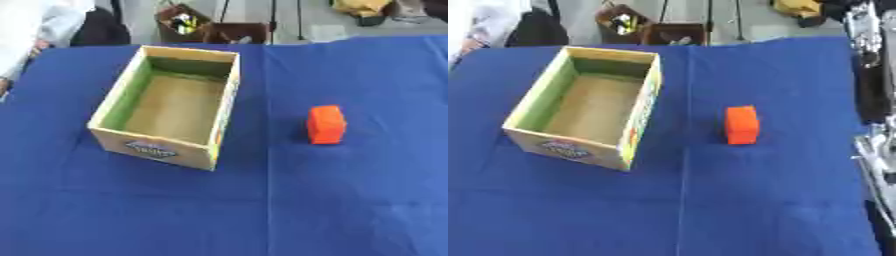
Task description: Pick up objects on the table and place them in the box.
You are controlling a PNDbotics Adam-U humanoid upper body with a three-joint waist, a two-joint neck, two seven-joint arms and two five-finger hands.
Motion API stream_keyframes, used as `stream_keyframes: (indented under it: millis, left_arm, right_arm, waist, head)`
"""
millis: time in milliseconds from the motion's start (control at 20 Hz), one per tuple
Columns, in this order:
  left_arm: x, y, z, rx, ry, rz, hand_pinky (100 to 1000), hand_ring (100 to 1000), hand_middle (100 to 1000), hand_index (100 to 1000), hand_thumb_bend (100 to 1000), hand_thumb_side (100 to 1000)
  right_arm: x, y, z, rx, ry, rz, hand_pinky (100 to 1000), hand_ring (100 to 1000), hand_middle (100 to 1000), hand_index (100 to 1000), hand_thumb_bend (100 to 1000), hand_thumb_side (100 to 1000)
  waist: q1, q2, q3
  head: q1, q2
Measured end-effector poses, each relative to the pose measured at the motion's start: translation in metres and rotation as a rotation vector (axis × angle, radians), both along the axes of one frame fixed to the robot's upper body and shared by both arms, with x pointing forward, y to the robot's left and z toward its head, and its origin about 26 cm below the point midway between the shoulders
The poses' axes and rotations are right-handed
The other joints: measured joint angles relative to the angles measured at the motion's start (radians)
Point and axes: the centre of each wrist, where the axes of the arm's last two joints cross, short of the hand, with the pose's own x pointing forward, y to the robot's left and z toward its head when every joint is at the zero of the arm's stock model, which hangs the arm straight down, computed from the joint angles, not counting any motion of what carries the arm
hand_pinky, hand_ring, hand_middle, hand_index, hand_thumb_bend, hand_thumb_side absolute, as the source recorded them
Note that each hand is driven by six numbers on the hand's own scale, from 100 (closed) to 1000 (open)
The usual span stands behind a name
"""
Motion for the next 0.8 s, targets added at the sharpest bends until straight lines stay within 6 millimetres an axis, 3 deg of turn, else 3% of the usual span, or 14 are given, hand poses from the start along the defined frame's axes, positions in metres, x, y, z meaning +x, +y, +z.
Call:
stream_keyframes:
  millis: [550, 800]
  left_arm:
    - [0.001, -0.001, 0.001, 0.004, -0.006, -0.008, 483, 633, 579, 751, 348, 904]
    - [0.000, -0.001, 0.000, 0.006, -0.003, -0.010, 482, 633, 579, 751, 349, 904]
  right_arm:
    - [-0.001, 0.007, 0.025, -0.162, -0.018, 0.008, 864, 838, 775, 883, 100, 1000]
    - [-0.003, 0.010, 0.045, -0.324, -0.019, -0.039, 858, 845, 788, 884, 278, 1000]
  waist:
    - [0.010, 0.011, -0.021]
    - [0.007, 0.011, -0.020]
  head:
    - [-0.001, 0.014]
    - [0.001, 0.015]
